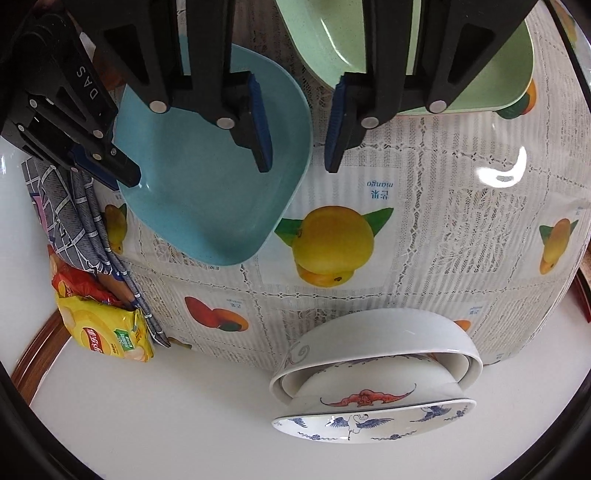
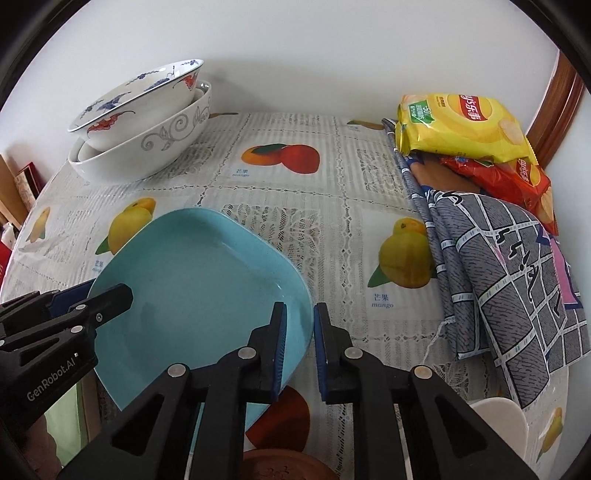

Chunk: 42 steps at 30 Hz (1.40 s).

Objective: Organize plates and bowls
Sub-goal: 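Grasp the teal plate rim with the right gripper, then carry the teal plate with the right gripper and lower it onto the green plate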

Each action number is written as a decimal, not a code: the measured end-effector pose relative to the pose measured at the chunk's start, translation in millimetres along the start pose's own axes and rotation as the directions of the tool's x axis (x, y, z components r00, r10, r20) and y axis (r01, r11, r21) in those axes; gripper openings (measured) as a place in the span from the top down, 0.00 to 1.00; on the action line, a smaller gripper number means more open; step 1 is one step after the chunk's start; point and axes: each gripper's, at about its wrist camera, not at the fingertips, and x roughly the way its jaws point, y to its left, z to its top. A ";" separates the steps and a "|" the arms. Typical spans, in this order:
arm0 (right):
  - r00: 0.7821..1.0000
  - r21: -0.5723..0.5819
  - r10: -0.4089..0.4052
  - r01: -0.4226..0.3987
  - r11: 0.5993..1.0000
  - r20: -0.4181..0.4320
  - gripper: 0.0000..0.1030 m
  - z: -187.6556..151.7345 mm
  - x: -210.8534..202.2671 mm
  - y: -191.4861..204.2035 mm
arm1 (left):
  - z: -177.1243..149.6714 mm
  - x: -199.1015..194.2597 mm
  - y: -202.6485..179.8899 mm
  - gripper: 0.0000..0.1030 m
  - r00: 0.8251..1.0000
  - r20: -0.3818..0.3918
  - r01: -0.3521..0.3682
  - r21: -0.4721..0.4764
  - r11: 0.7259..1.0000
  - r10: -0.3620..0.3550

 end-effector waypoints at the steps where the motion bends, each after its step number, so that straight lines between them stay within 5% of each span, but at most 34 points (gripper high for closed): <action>1: 1.000 0.005 -0.004 0.004 1.000 0.009 0.92 -0.2 -0.7 -0.5 | -0.6 0.5 -0.7 0.84 1.000 0.003 -0.012 0.003 1.000 0.012; 4: 0.999 0.026 -0.020 0.019 0.999 0.030 0.95 0.2 -5.0 -3.9 | -1.3 -0.8 0.2 0.91 1.000 0.016 -0.018 0.005 1.000 0.018; 16: 0.988 0.100 0.046 -0.061 0.993 0.148 0.96 4.6 -76.1 -18.1 | -2.4 -65.1 -2.0 0.92 0.992 0.117 0.037 0.002 0.999 -0.037; 30: 0.970 0.156 0.068 -0.106 0.982 0.233 0.96 -40.7 -161.2 -30.4 | -45.0 -138.2 -19.2 0.92 0.982 0.176 0.067 0.006 0.998 -0.067; 42: 0.965 0.145 0.091 -0.129 0.981 0.247 0.96 -69.6 -188.1 -20.0 | -83.0 -162.4 -13.6 0.92 0.980 0.192 0.054 -0.025 0.998 -0.048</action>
